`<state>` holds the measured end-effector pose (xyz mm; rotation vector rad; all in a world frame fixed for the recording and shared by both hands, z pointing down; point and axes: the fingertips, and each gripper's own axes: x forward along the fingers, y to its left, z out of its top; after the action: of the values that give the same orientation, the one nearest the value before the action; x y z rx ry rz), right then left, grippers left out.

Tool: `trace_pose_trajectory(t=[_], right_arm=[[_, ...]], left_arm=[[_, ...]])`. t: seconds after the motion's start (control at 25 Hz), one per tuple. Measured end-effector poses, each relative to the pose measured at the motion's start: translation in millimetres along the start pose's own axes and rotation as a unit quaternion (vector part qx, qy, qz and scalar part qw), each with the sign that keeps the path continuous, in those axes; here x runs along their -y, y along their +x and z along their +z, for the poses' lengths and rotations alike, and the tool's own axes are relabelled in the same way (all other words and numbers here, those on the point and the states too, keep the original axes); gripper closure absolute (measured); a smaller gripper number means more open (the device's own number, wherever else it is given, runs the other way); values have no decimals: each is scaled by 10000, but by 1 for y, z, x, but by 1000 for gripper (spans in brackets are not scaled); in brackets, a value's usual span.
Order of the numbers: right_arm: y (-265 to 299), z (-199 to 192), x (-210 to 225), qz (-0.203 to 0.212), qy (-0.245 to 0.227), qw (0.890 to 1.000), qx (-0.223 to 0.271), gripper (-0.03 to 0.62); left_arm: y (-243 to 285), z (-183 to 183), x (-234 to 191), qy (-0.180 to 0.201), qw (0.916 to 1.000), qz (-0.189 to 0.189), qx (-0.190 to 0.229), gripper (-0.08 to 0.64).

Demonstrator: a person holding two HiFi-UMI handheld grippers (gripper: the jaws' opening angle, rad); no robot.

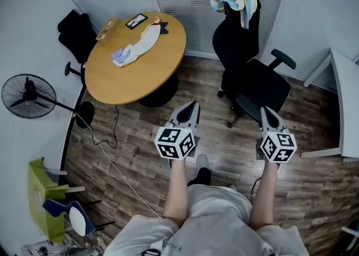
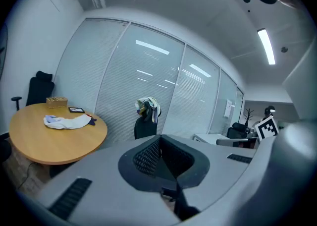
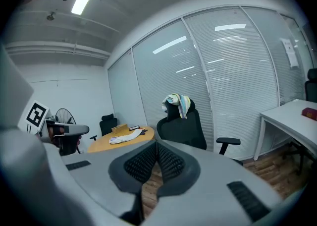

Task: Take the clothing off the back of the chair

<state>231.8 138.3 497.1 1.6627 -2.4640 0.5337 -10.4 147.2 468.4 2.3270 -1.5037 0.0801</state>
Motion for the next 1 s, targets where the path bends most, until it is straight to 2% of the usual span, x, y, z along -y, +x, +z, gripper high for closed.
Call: trace_pose_trajectory(t=[0.24,0.44,0.64,1.0], right_arm=[[56,10,-10,-369,21,9993,-29,571],[81,18,-17,-556,-75,9984,-20,569],[107,33,-20,-607,-138,9981,16,569],[170,52,-30,-377,-144,9992,59,569]], left_arm=[[43,29,-54,550,9983,-138,-146,532],[69,41,-82,503,9976,-438,-202,532],[86,55,-101,466,9971,-583,-164,532],[115,76,-134,559,9969,-533,-157,532]])
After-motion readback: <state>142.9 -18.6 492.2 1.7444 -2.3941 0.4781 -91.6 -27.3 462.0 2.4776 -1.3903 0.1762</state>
